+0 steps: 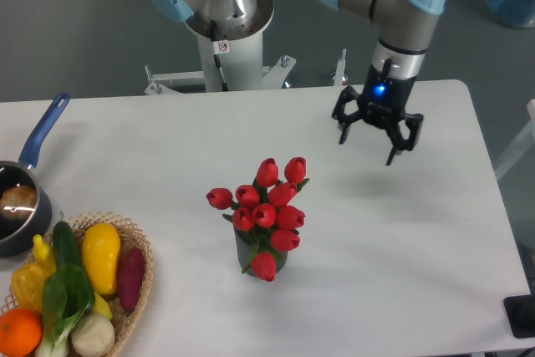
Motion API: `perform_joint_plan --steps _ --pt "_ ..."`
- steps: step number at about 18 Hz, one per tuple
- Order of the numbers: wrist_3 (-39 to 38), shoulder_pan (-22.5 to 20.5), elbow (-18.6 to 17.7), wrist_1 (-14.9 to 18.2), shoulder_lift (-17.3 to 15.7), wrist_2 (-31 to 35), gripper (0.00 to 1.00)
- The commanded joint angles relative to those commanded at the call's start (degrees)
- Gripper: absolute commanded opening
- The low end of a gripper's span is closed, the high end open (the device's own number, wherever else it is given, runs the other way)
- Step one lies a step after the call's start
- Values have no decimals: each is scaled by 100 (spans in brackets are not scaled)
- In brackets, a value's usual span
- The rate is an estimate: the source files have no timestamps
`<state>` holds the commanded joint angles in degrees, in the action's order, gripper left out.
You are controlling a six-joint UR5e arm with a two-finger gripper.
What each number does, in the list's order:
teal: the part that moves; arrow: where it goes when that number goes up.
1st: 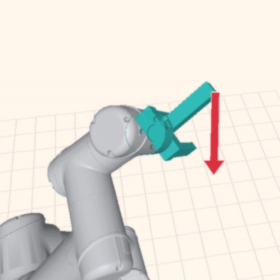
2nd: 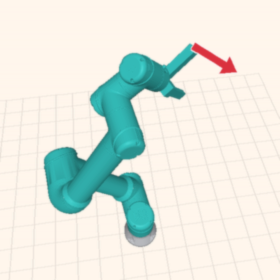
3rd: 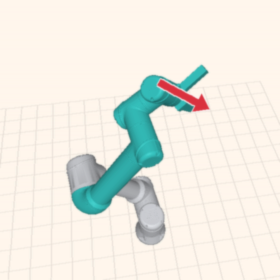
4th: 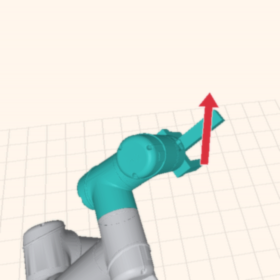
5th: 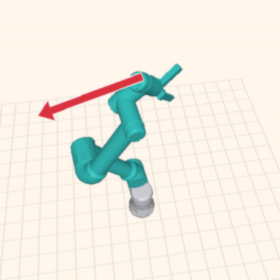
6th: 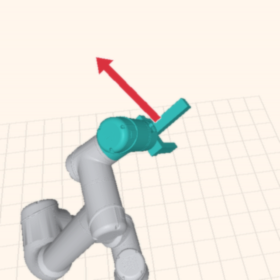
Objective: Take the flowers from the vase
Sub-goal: 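Move the open gripper down toward the red tulip stems above the vase, then close the gripper around the tulip stems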
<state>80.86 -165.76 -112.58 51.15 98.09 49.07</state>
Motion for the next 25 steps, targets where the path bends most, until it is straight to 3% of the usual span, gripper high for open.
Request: perform_joint_plan --steps 5,12,21,23,25 --pt "-44 219 -9 -35 175 -1433 100" --pt "-79 685 131 -53 325 -1567 100" --pt "-79 879 412 -62 729 -2358 100" --pt "-79 914 448 -62 747 -2358 89" --pt "-79 932 448 -62 782 -2367 65"
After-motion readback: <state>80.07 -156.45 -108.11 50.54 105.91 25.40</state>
